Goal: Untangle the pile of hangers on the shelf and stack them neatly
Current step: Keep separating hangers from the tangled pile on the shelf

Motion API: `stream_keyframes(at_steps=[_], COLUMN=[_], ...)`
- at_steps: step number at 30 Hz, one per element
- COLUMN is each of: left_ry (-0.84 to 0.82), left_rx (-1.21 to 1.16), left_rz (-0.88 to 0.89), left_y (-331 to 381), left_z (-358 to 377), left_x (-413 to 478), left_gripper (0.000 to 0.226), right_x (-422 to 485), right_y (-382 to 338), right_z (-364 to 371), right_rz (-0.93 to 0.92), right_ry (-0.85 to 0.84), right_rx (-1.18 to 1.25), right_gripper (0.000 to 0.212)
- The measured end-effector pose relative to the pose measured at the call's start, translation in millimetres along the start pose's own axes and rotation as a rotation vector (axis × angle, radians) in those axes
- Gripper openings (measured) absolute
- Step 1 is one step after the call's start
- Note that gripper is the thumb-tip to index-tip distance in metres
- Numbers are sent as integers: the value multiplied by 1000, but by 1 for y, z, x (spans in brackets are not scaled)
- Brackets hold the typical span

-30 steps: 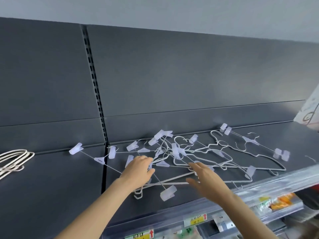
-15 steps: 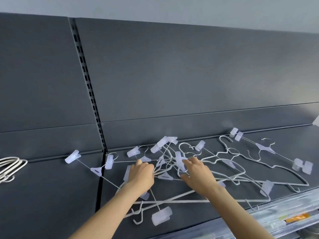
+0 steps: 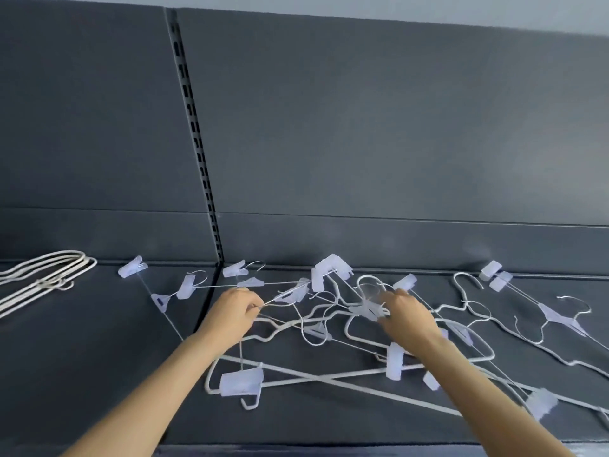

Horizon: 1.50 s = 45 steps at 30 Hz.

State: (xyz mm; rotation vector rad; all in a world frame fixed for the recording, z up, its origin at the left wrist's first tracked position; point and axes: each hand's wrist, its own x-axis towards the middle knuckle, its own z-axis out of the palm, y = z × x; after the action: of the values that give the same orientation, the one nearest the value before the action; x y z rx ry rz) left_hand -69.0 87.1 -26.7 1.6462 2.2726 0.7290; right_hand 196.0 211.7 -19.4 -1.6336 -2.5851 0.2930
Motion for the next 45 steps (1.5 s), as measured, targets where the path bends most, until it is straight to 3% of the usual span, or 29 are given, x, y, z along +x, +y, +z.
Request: stream_keyframes(at_steps=[4, 11, 14, 17, 21, 28, 35, 40, 43, 45], left_ry=[-3, -54, -94, -124, -153, -453, -404, -465, -581, -657], left_rx=[6, 185, 227, 254, 210, 173, -80, -90, -80, -53], left_rz=[0, 7, 28, 34, 146, 218, 168, 169, 154, 145], left_y=[-2, -1, -4, -2, 27, 79, 92, 89, 88, 86], left_z=[0, 0, -1, -3, 2, 15, 41, 35, 35, 37], left_x=[-3, -2, -1, -5, -21, -29, -26, -22, -17, -14], left_gripper=[17, 21, 24, 30, 34, 32, 16, 15, 24, 23], right_x=[3, -10, -32, -54, -51, -50, -58, -69, -63, -53], right_y=[4, 4, -6, -11, -12, -16, 5, 69, 94, 102], right_z=[5, 17, 30, 55, 66, 38, 18, -19, -39, -39], right_rz=[-42, -52, -293, -511, -635, -488, -426, -25, 227, 246], right_ry=[29, 192, 361, 328, 349, 407, 543, 705, 357, 123], right_rx=[-81, -109, -54, -12, -6, -31, 25, 95, 15, -65], right_gripper=[9, 5, 9, 28, 28, 29, 24, 28, 28, 25])
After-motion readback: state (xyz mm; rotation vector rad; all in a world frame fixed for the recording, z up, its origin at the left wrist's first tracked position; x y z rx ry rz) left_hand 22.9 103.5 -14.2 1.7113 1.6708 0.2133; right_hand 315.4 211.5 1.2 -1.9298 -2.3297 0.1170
